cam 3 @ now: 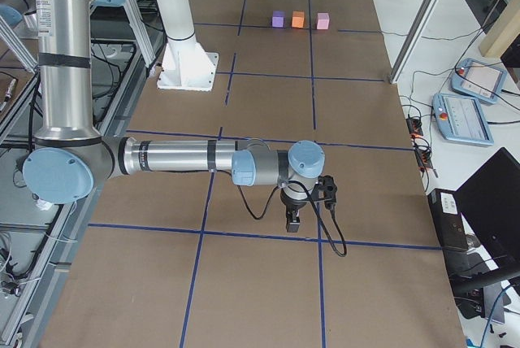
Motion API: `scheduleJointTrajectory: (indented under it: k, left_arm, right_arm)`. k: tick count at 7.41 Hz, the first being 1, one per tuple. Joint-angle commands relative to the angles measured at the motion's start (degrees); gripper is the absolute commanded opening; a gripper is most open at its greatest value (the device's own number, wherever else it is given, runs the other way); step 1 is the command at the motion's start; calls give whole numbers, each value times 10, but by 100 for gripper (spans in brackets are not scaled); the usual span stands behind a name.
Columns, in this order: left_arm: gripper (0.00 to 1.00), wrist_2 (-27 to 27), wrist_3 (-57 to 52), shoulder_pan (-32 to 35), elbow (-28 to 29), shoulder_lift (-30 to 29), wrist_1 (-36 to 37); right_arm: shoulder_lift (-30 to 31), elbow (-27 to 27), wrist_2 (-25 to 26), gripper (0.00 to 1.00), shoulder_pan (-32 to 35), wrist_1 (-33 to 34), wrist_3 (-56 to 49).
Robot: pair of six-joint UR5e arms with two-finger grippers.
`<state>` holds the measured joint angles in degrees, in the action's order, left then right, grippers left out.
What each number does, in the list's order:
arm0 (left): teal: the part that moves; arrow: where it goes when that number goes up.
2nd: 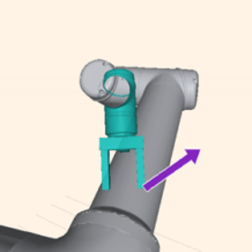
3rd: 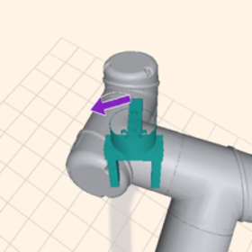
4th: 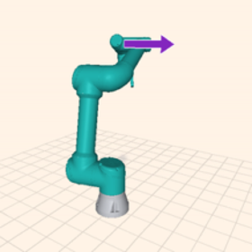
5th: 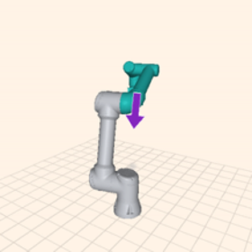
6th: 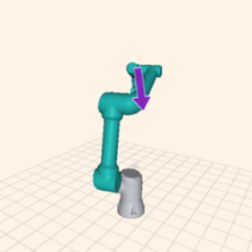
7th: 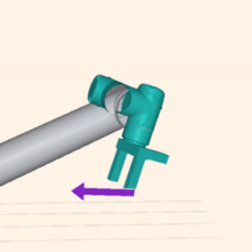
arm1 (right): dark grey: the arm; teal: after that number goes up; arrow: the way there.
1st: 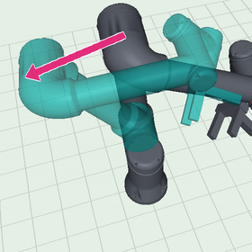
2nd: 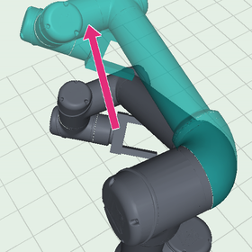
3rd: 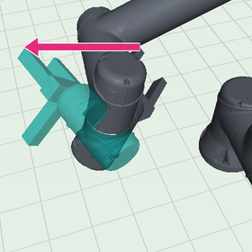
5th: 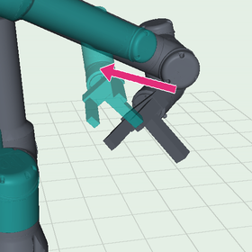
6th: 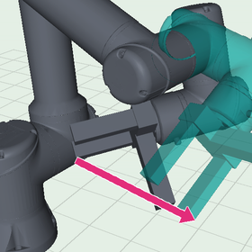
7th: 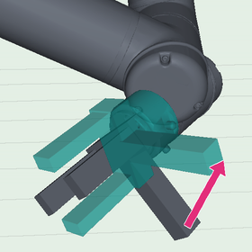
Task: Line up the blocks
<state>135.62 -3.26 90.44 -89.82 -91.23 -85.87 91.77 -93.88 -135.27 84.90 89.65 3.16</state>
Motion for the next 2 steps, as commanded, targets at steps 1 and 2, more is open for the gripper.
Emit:
scheduleJointTrajectory:
  k: [1, 2]
  left_arm:
    - [100, 0, -1, 0, 0, 0, 0]
    - [100, 0, -1, 0, 0, 0, 0]
  right_arm:
    - [1, 0, -1, 100, 0, 0, 0]
    - [0, 0, 0, 100, 0, 0, 0]
